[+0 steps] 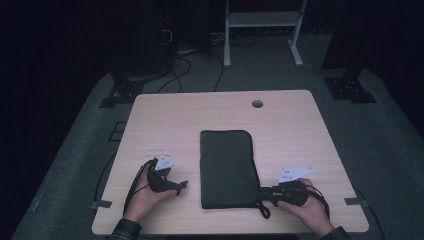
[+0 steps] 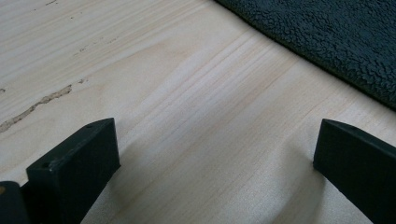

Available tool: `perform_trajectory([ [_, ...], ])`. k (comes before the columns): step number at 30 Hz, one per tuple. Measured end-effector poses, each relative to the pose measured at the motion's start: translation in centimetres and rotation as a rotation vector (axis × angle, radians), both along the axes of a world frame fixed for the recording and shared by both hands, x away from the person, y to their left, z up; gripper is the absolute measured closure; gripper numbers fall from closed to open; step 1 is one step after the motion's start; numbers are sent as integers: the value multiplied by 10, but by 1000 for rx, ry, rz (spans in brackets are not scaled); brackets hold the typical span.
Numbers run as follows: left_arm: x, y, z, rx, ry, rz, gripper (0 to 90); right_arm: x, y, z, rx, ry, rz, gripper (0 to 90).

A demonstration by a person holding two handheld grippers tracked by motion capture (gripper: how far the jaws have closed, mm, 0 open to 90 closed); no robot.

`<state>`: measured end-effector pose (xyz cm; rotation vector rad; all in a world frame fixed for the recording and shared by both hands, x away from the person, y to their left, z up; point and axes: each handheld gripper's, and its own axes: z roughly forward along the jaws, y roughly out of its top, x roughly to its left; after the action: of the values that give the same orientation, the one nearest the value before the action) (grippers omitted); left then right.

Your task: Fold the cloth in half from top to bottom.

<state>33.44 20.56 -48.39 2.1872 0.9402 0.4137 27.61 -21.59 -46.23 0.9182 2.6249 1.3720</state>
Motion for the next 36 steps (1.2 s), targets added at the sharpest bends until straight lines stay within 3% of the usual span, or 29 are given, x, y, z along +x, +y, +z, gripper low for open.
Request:
perform_trajectory([
  [6, -1, 1, 0, -4, -6, 10, 8, 6, -3, 1, 12, -27, -23, 545],
  [9, -3, 3, 3, -23, -11, 1, 118, 15, -3, 1, 2, -48, -44, 494],
  [12, -2, 3, 7, -14, -20, -20, 215, 24, -4, 2, -19, -72, -60, 474],
  [14, -2, 3, 10, -24, -30, -16, 234, 30, -4, 3, -27, -81, -70, 462],
  [18, 4, 4, 16, -66, -46, -23, 324, 42, -3, 5, -41, -96, -87, 448],
  [21, 13, 3, 21, -66, -28, -21, 350, 53, -3, 7, -55, -96, -97, 443],
  [24, 21, 3, 25, -95, -19, -29, 398, 65, -2, 9, -66, -96, -104, 441],
  [31, 40, -3, 37, -110, -1, -25, 502, 93, 0, 12, -55, -92, -123, 449],
  [36, 58, -13, 42, -110, -16, -24, 537, 113, 6, 16, -64, -103, -134, 454],
])
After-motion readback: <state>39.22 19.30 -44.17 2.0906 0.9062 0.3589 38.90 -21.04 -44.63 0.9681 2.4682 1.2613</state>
